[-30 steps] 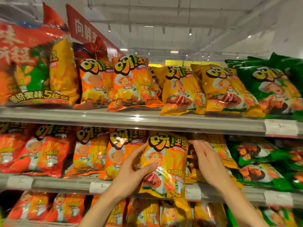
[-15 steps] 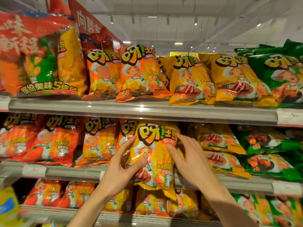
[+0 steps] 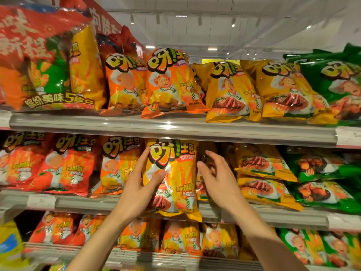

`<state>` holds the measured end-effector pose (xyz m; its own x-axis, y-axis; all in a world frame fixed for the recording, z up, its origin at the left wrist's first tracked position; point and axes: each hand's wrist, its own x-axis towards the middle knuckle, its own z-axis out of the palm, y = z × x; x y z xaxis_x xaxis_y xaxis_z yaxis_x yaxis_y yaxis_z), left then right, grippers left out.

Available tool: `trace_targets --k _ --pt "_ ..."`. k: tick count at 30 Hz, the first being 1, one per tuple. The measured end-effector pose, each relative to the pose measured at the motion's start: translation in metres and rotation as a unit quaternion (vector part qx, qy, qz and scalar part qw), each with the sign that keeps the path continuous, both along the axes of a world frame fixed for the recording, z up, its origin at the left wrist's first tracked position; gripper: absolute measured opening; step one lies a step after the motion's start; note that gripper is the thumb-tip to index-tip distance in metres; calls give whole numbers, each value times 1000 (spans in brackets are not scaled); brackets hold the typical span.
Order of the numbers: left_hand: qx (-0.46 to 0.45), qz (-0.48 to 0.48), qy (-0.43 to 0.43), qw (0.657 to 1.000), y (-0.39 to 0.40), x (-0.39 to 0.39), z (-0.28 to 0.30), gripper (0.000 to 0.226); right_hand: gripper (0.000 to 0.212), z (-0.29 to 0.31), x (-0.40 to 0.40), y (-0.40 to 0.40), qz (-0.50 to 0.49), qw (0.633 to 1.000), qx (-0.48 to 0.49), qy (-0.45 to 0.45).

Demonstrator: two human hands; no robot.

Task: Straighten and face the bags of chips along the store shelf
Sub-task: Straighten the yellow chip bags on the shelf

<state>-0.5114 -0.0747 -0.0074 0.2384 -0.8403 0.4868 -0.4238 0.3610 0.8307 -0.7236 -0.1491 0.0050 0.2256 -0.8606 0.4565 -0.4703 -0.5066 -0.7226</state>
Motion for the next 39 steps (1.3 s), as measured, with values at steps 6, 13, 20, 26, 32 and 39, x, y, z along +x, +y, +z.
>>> trace_targets --k 6,13,20,26,32,39 --pt "-1 14 1 1000 -5 1 0 75 80 15 -2 -41 -112 929 109 335" --pt "6 17 8 1000 -5 3 1 73 98 11 22 -68 -150 888 207 383" --pt "7 19 20 1000 -3 3 2 72 79 -4 16 -47 -199 941 103 252" --pt "12 19 30 999 -2 8 3 72 71 -20 7 -40 -209 961 17 182" --pt "14 28 30 999 0 13 6 71 63 -22 6 -46 -232 965 11 118" --pt "23 26 38 999 2 17 8 70 52 -26 5 -47 -163 986 -18 -33"
